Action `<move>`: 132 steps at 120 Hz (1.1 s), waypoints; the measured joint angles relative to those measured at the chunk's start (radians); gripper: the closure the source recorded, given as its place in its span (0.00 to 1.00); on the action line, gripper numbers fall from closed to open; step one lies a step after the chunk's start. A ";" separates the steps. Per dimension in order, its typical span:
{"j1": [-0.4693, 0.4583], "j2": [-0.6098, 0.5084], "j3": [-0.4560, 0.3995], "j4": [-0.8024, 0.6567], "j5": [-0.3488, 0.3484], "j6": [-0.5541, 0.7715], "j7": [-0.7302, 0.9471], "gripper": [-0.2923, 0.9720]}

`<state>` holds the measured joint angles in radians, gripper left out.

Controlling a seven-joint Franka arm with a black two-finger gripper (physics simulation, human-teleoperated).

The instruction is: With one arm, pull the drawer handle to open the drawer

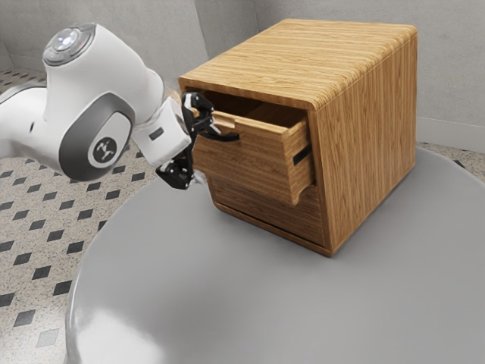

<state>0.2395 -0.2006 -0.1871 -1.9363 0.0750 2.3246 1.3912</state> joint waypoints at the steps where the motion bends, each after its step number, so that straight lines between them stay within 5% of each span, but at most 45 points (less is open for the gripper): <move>1: 0.000 -0.003 0.000 -0.003 0.000 0.000 0.000 0.24; 132: -0.012 -0.298 0.021 -0.276 -0.015 0.008 -0.004 0.24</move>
<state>0.2272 -0.4984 -0.1665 -2.2120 0.0599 2.3330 1.3869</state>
